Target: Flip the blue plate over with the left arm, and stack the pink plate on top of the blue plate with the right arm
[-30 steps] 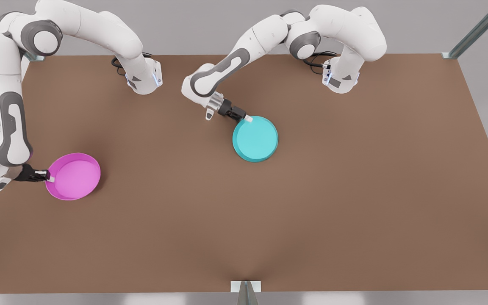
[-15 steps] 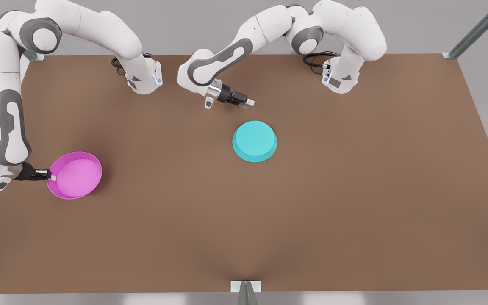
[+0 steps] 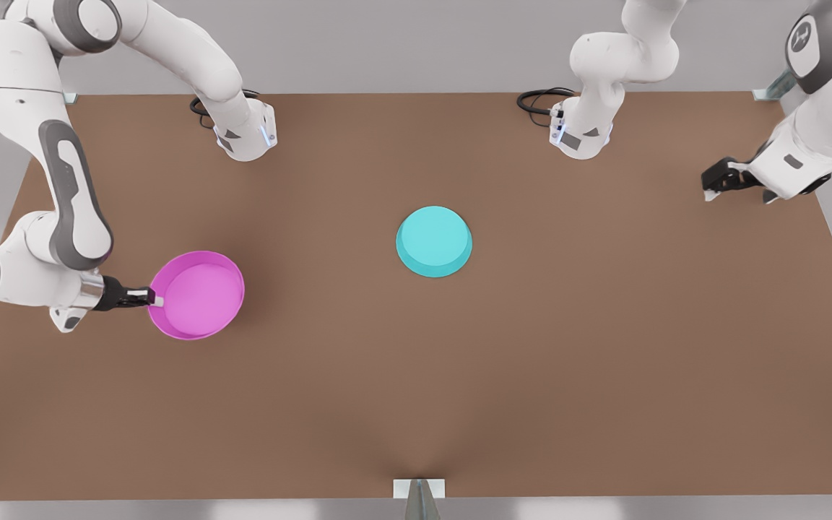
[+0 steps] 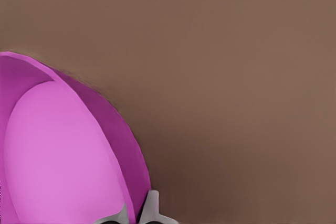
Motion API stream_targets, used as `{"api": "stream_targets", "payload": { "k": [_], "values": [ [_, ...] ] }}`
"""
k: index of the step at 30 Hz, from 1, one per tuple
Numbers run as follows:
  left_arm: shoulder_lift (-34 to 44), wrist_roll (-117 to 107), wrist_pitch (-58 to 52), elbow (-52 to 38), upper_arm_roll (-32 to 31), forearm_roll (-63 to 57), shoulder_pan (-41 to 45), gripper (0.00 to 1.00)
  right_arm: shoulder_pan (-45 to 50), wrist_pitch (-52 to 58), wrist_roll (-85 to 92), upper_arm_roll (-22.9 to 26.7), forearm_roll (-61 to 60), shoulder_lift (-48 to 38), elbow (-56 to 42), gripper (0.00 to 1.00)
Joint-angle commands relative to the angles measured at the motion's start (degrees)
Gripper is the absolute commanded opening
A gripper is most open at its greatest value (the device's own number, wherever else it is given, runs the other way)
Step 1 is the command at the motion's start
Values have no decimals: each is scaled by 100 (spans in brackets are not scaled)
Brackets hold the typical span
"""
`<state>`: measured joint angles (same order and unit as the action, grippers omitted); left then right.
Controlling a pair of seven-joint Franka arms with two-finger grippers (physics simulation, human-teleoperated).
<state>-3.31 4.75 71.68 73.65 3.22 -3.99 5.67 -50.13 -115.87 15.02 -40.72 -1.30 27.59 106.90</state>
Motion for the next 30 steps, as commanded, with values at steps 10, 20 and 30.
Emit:
{"api": "stream_targets", "payload": {
  "k": [10,20,30],
  "values": [
    [-355,0,-295,-71,29,144,567,100,821,-32,-1722,-964,-195,27,164,21],
    [-531,-18,-374,-62,21,74,549,100,2657,-709,-2988,-982,-1654,-684,683,21],
    [-539,-18,-374,-71,12,-85,584,100,4380,-1790,-4068,-815,-2102,-333,560,21]
  ]
}}
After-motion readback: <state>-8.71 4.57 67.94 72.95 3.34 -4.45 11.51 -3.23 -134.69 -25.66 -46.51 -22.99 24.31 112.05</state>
